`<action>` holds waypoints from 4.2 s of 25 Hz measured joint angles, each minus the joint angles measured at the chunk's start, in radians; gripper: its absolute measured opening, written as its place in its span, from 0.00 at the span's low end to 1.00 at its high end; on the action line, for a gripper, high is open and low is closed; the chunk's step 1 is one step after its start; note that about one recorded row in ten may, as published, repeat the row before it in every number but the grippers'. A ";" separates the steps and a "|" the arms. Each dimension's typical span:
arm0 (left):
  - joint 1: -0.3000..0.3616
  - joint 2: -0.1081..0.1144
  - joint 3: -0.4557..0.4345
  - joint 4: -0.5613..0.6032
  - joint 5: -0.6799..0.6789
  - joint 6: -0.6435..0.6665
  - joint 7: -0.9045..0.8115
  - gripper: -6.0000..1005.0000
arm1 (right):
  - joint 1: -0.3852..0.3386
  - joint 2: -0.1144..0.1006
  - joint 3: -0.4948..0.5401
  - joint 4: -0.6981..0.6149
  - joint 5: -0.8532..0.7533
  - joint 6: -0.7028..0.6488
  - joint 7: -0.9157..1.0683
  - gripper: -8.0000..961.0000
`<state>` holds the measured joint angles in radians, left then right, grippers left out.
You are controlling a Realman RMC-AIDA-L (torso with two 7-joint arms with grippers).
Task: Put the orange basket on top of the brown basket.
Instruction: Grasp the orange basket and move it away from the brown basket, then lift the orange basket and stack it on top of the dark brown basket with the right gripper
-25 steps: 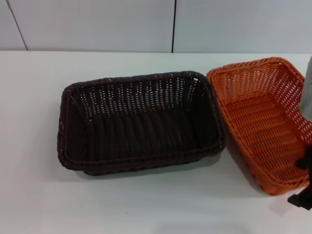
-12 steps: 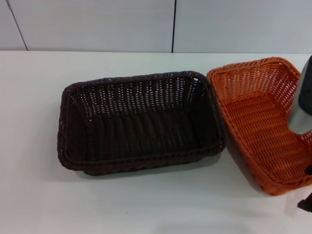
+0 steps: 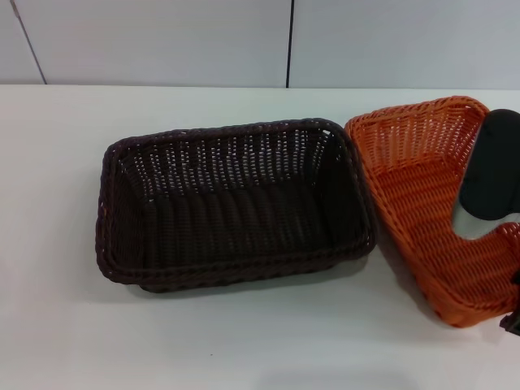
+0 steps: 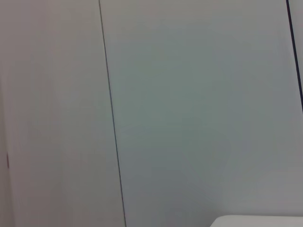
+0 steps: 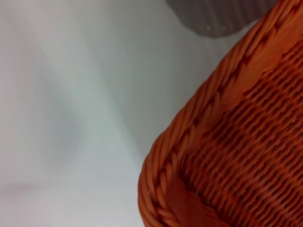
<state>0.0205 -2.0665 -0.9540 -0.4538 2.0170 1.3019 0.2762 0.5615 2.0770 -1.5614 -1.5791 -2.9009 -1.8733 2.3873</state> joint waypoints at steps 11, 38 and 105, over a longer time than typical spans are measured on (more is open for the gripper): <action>-0.015 0.000 -0.003 0.018 0.000 0.000 0.000 0.78 | 0.008 0.000 -0.054 -0.009 -0.009 -0.008 0.019 0.32; -0.039 0.001 0.001 0.064 0.000 0.008 -0.004 0.78 | 0.049 -0.003 -0.079 -0.424 -0.013 0.002 0.124 0.17; -0.102 0.001 0.030 -0.027 -0.119 -0.161 -0.004 0.78 | -0.399 0.006 -0.475 -0.480 -0.018 0.648 -1.052 0.63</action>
<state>-0.0815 -2.0653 -0.9243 -0.4808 1.8976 1.1413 0.2719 0.1628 2.0832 -2.0361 -2.0594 -2.9192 -1.2250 1.3356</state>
